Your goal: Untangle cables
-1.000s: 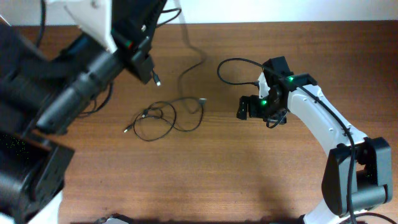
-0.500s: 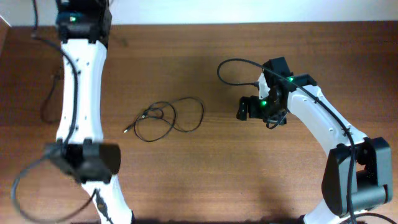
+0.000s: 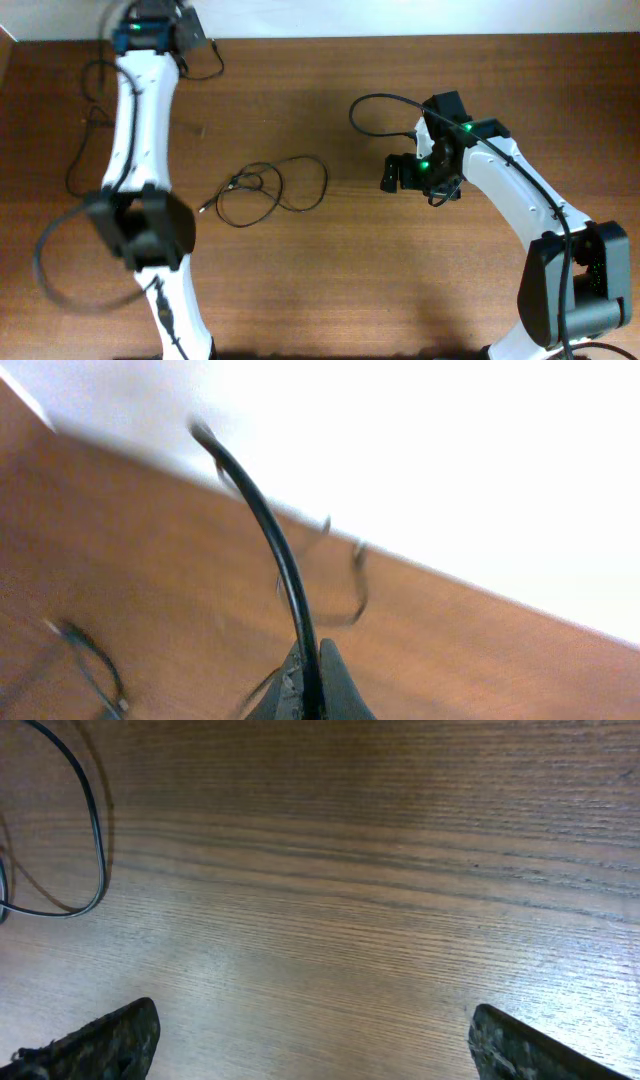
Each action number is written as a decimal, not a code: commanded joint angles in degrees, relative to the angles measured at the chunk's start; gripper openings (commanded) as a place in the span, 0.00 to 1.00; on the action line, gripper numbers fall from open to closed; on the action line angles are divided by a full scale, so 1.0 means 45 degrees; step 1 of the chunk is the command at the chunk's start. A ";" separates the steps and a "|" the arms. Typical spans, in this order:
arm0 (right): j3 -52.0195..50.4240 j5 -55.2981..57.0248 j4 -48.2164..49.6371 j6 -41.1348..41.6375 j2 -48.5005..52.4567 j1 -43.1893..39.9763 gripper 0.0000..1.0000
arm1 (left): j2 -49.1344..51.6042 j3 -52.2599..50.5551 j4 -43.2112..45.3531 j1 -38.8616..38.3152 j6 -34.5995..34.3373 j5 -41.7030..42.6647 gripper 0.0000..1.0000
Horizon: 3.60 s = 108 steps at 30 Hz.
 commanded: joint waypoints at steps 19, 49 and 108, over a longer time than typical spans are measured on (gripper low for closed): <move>0.0015 -0.0029 -0.0005 0.0015 -0.0141 0.0034 0.99 | -0.1622 0.0408 0.1880 -0.0044 -0.0155 -0.1224 0.00; 0.0015 -0.0029 -0.0005 0.0015 -0.0141 0.0034 0.99 | -0.1647 -0.2040 -0.8451 -0.0816 -0.5581 0.4639 0.99; 0.0015 -0.0029 -0.0005 0.0019 -0.0141 0.0034 0.99 | -0.9491 -0.6484 -0.5173 0.1515 -0.2297 0.3186 0.99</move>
